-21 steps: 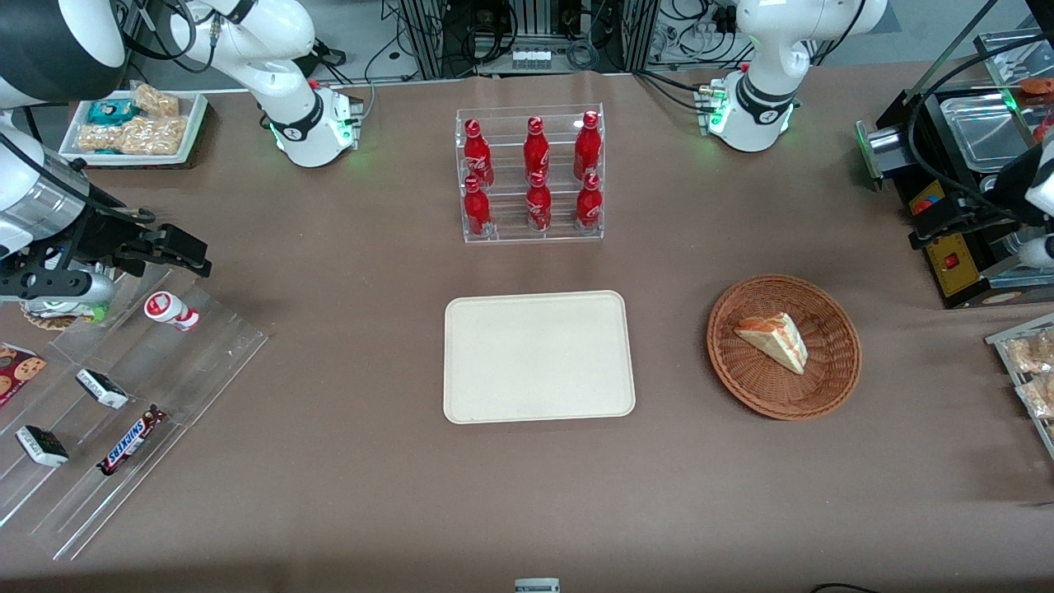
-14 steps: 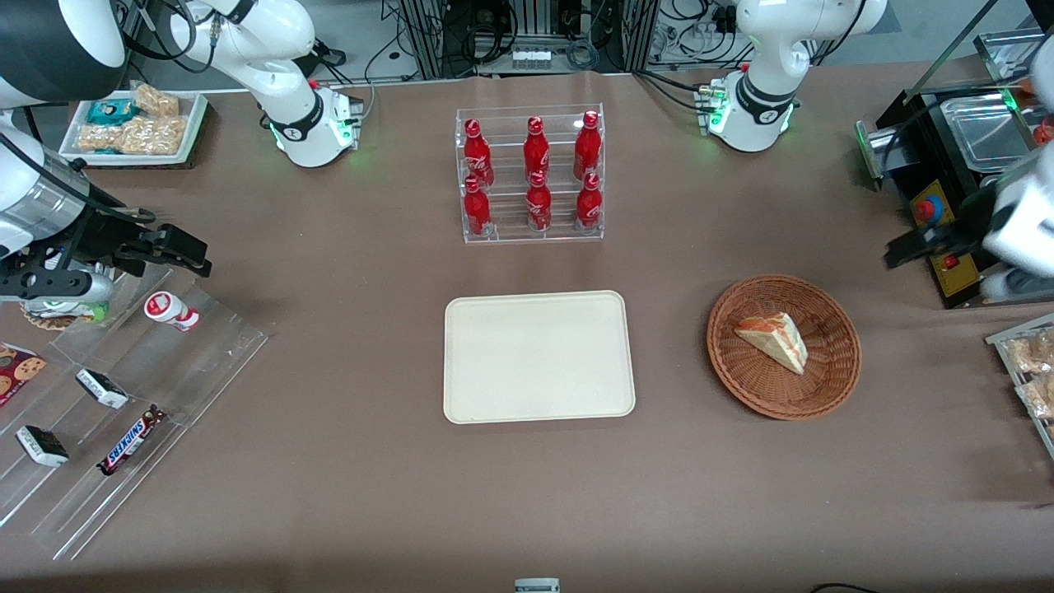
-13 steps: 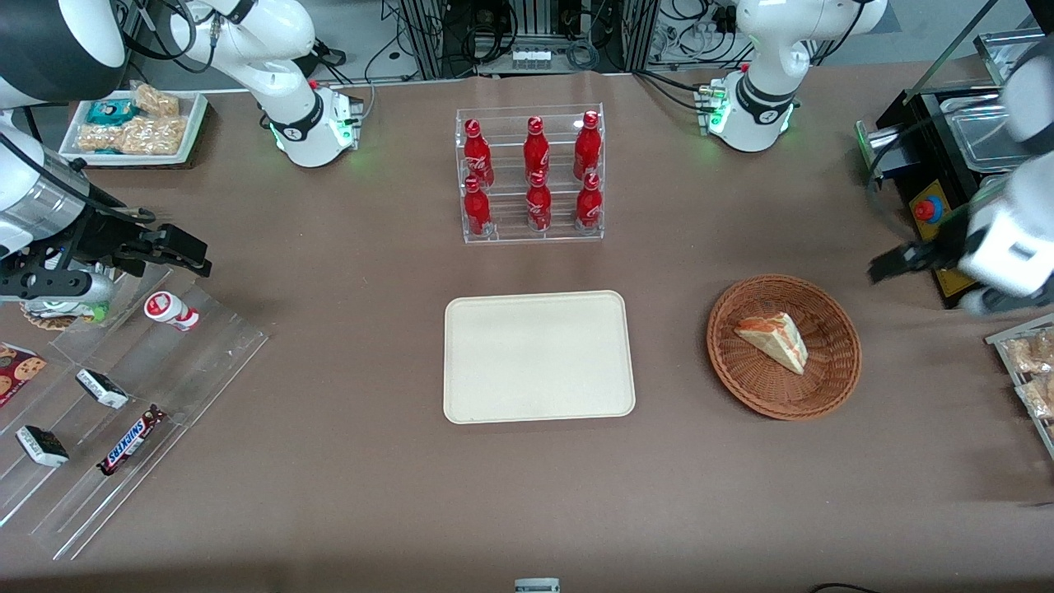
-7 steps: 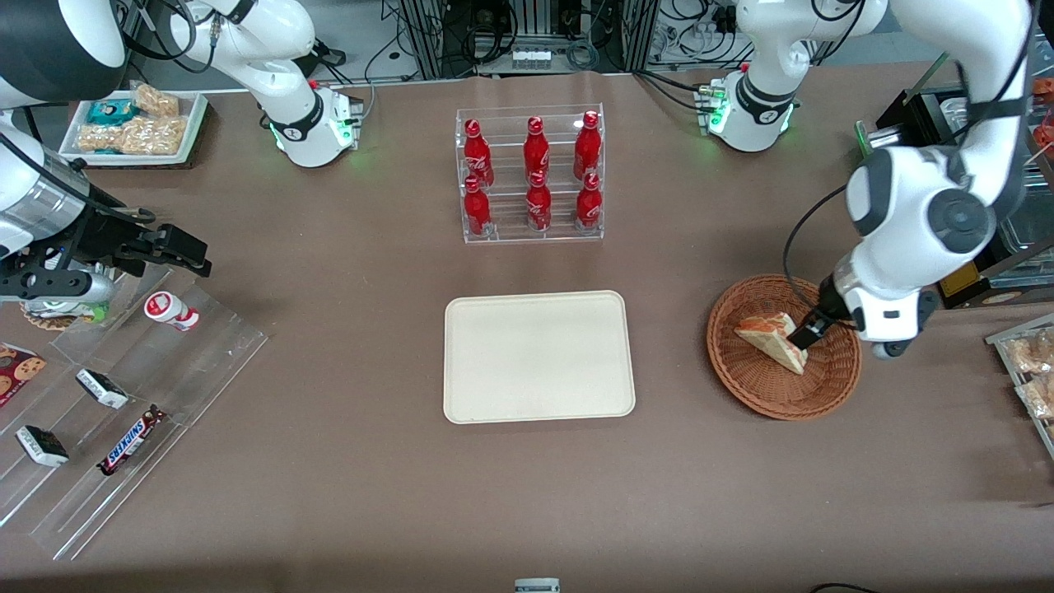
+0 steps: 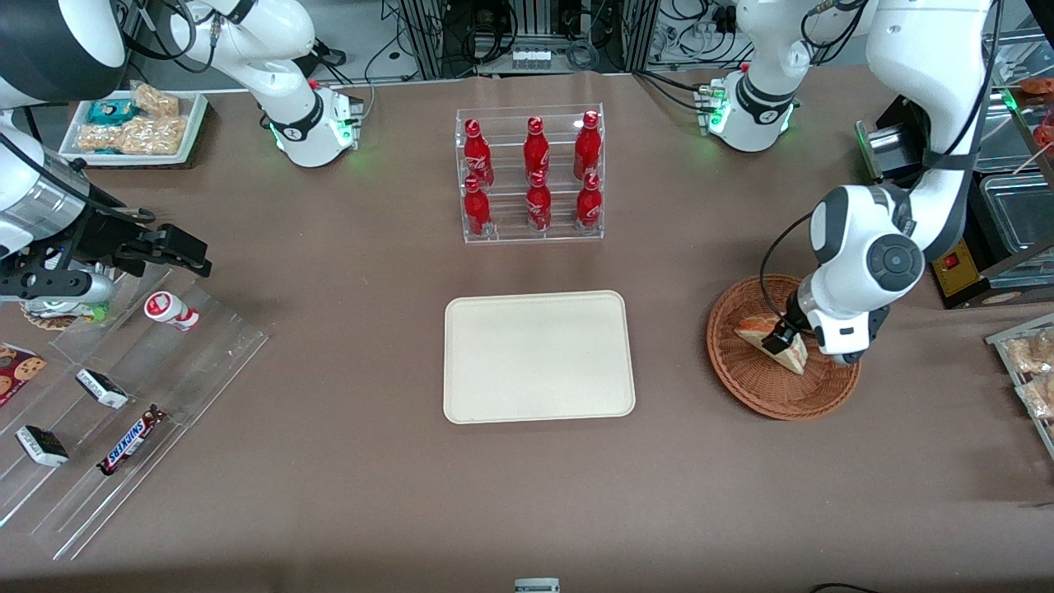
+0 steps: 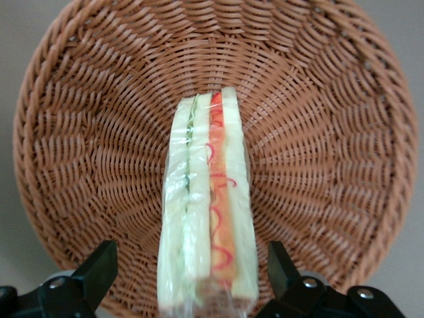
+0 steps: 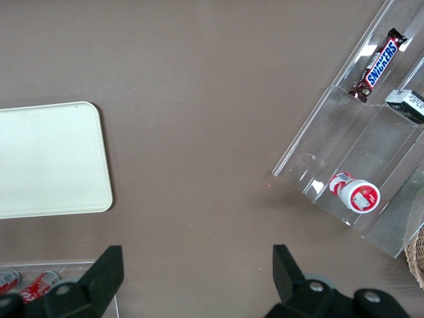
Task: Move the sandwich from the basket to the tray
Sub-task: 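Close the left gripper on the wrapped sandwich and lift it, then carry the sandwich with the left gripper over the cream tray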
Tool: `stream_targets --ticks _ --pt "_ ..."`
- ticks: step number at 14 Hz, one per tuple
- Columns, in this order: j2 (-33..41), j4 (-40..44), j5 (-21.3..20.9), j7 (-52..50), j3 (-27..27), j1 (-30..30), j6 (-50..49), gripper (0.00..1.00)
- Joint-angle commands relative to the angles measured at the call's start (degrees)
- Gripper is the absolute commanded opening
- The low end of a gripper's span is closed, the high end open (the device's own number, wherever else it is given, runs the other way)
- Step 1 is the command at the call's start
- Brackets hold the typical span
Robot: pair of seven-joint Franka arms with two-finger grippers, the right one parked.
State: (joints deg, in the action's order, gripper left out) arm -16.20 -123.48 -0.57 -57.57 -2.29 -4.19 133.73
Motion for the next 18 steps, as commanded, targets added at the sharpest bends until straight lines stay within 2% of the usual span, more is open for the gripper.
stream_targets --ticks 1,2,3,5,6,8,10,12,14,15,18 --pt "-1.0 0.6 -1.4 -1.8 0.1 -0.2 1.3 0.33" --pt "-1.2 1.4 -1.4 -1.4 0.1 -0.2 1.2 0.08" --pt "-1.4 2.8 -1.4 -0.9 0.0 -0.2 0.8 0.01" --pt "-0.2 5.9 -2.0 -0.5 -0.6 -0.2 -2.3 0.00" --pt "0.8 8.9 -3.6 -0.3 -2.3 -0.1 -6.7 0.00" --pt "0.8 17.6 -5.2 -0.6 -6.1 -0.8 -15.8 0.00" --pt "-1.9 26.8 -5.1 -0.3 -8.9 -4.6 -21.4 0.00" --pt "-6.5 33.2 -5.7 -0.2 -9.5 -12.3 -21.6 0.02" --pt "-10.8 34.7 -6.3 0.1 -9.7 -17.6 -19.7 0.02" --pt "-12.9 35.4 -8.7 0.4 -9.5 -21.7 -17.6 0.02" --pt "-19.5 39.0 -15.3 0.2 -9.6 -26.9 -12.3 0.05"
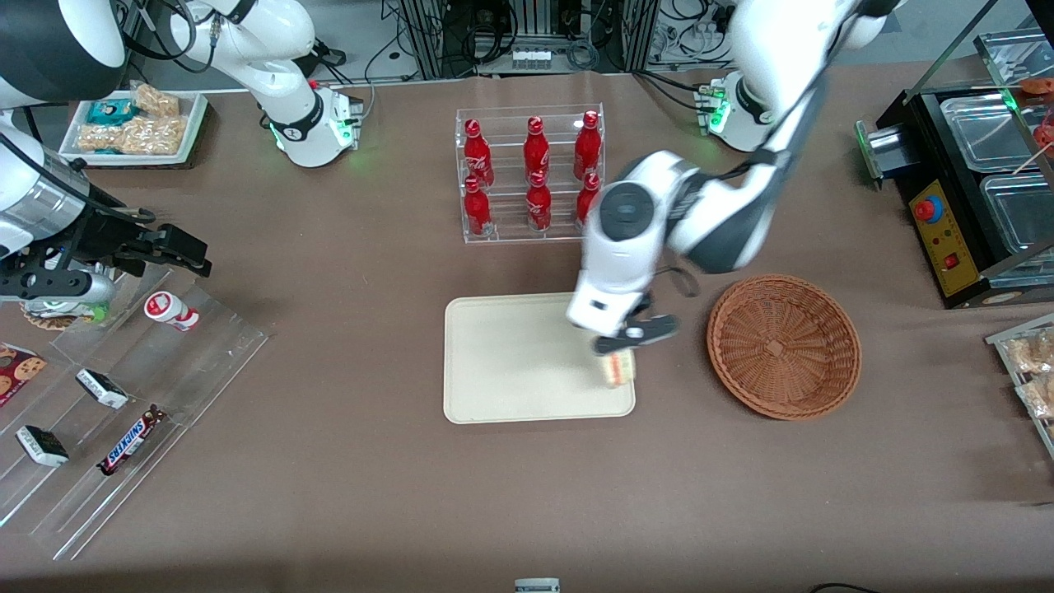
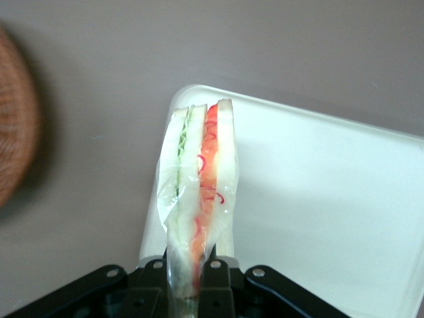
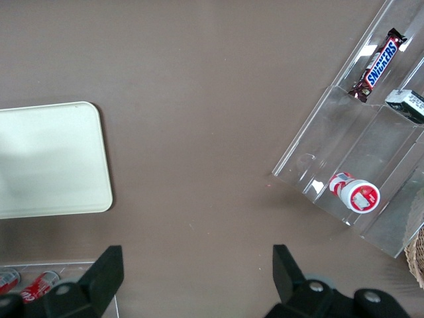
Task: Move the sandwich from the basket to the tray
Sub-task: 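Carry the sandwich with the left gripper over the cream tray, then lower the sandwich onto the tray and open the left gripper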
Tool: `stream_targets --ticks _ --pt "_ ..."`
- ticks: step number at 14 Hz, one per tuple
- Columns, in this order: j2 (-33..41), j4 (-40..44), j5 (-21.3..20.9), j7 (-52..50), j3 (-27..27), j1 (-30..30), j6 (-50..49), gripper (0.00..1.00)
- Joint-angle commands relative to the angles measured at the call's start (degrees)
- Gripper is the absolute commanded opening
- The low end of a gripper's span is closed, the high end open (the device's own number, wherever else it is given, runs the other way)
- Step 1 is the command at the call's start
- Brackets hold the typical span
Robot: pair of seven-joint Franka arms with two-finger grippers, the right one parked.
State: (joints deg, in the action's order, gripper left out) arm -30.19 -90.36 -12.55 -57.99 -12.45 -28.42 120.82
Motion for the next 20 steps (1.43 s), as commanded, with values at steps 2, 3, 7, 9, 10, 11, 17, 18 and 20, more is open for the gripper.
stream_targets --ticks 2,3,7,9,10,11,17,18,20 --pt "-9.4 7.9 -3.7 0.8 0.7 -5.2 2.8 0.06" --pt "-11.4 9.0 -3.9 0.6 0.9 -6.5 5.2 0.06" --pt "-15.0 10.8 -8.5 0.9 1.0 -7.3 9.3 0.45" --pt "-15.1 10.5 -10.7 0.9 1.1 -8.0 9.3 1.00" --pt "-14.4 10.6 -11.2 0.9 1.0 -7.6 8.7 1.00" --pt "-13.1 10.6 -11.1 0.8 1.0 -7.4 7.8 1.00" --pt "3.1 9.7 2.3 0.2 1.0 2.9 -0.2 1.00" --pt "5.6 9.6 3.3 0.2 1.0 6.1 -3.4 1.00" --pt "11.4 8.7 3.4 0.8 1.0 11.1 -13.3 1.00"
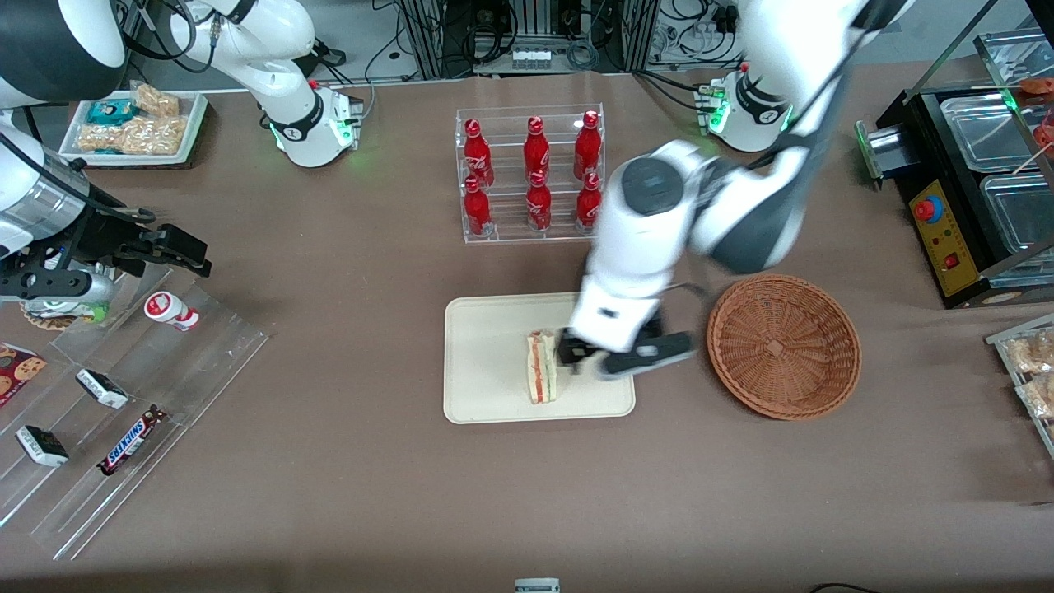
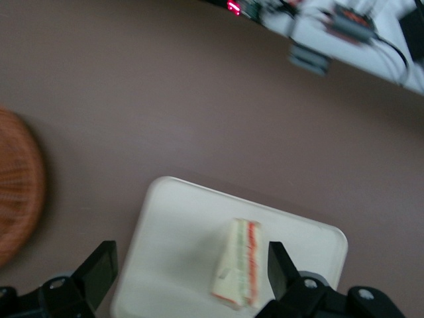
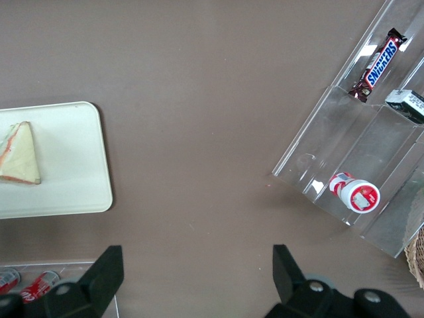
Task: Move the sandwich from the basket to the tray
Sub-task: 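Lower the sandwich onto the tray and open the left gripper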
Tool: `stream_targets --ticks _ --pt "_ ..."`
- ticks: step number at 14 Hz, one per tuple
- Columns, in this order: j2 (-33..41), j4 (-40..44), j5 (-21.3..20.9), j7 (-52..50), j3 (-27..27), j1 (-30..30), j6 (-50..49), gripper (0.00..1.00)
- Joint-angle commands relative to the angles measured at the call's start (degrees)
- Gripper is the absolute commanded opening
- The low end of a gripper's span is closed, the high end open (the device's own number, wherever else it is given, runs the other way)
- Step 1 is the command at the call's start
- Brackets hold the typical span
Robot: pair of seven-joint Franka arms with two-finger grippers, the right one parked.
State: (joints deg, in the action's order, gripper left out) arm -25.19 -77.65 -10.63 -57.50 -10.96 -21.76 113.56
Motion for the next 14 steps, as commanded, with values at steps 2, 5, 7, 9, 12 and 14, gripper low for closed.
stream_targets --ticks 2,5,7,9,12,14 --pt "12.0 -6.7 1.5 3.0 -0.6 11.0 -13.4 1.00" --pt "20.1 -13.1 5.3 20.0 -0.6 20.0 -18.7 1.00" --pt "25.3 -18.2 7.5 30.9 -0.2 23.7 -19.1 1.00" --pt "29.4 -21.4 11.1 42.1 6.3 23.3 -20.9 1.00" --pt "30.5 -20.3 13.8 52.9 11.2 22.6 -24.6 1.00" --pt "28.6 -17.7 13.8 53.4 12.5 21.9 -24.3 1.00"
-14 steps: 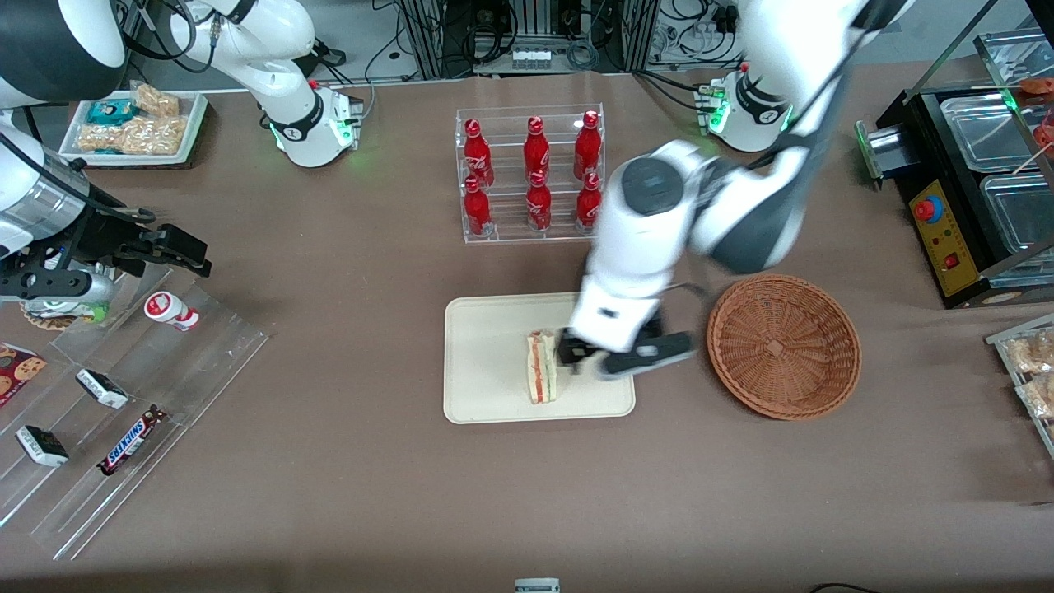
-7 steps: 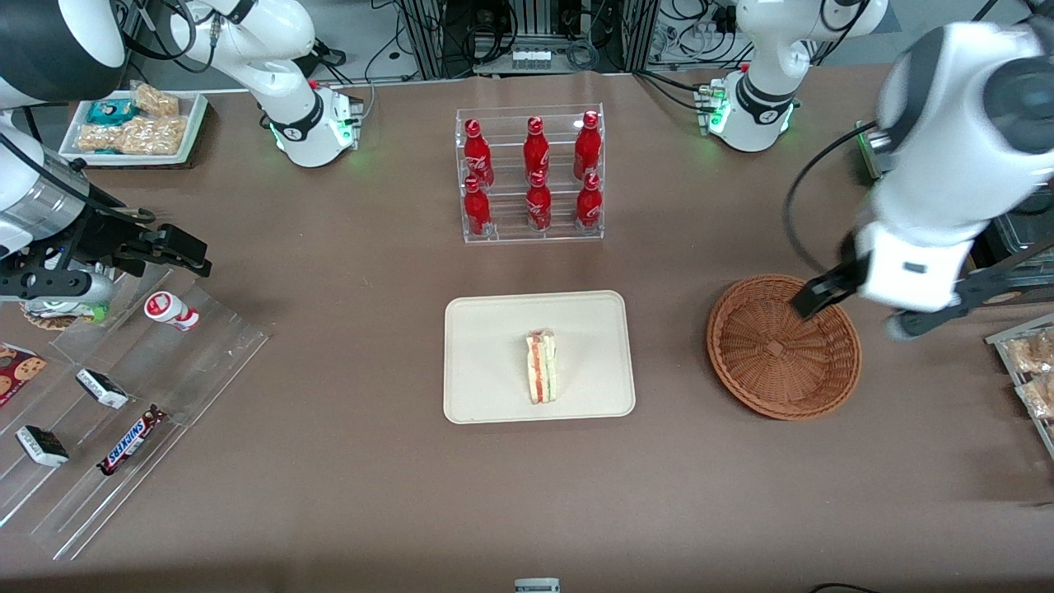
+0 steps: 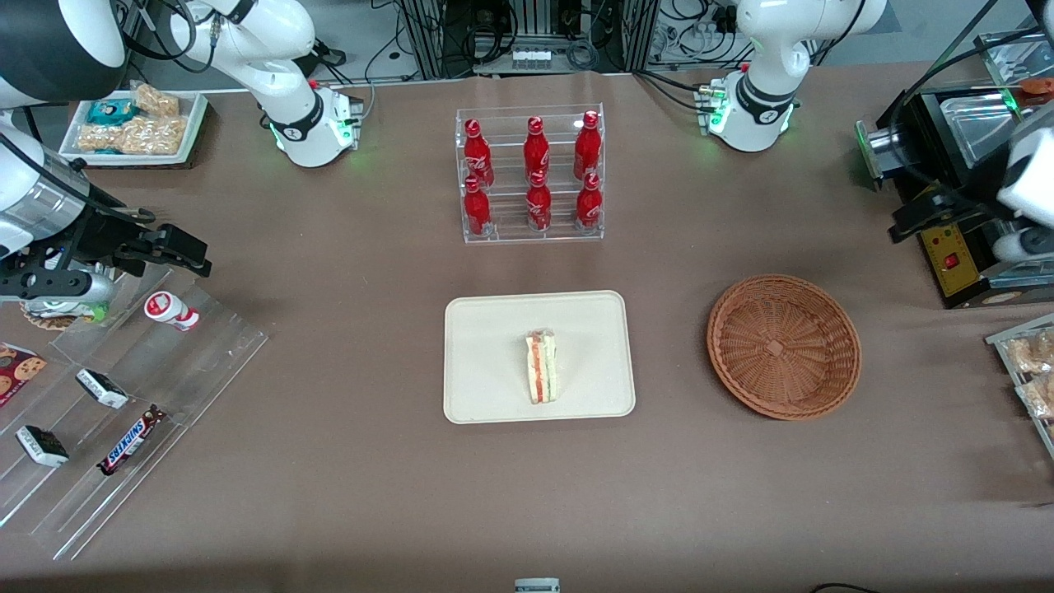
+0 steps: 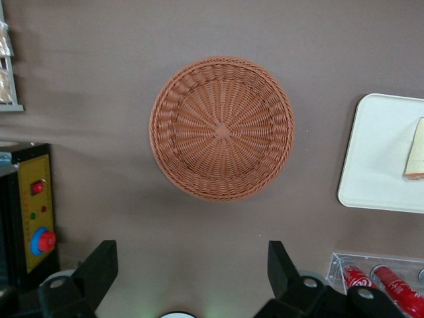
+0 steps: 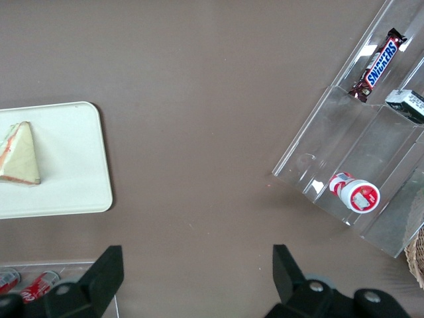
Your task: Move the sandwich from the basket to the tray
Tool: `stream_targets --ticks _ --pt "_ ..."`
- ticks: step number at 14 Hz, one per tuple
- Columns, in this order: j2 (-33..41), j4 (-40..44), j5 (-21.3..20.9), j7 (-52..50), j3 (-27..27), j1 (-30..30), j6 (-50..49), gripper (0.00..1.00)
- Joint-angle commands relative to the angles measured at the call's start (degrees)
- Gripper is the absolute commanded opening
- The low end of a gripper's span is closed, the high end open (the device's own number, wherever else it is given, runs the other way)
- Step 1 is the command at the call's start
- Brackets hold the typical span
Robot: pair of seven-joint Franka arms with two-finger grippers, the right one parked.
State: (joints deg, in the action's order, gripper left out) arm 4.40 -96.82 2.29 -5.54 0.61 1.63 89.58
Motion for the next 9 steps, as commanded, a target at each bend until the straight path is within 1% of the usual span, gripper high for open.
stream_targets --ticks 1,3,4,6,9 --pt "-3.0 3.5 0.5 1.6 2.5 -3.6 -0.1 1.00" --pt "-6.9 9.1 0.3 1.4 2.8 -4.4 -0.7 1.00" --pt "-7.6 10.3 0.3 1.5 2.8 -4.4 -0.7 1.00" --pt "-7.6 10.5 -0.1 1.3 2.9 -4.4 -0.7 1.00" --pt "-6.2 9.7 -2.4 1.0 2.8 -4.5 -2.7 1.00"
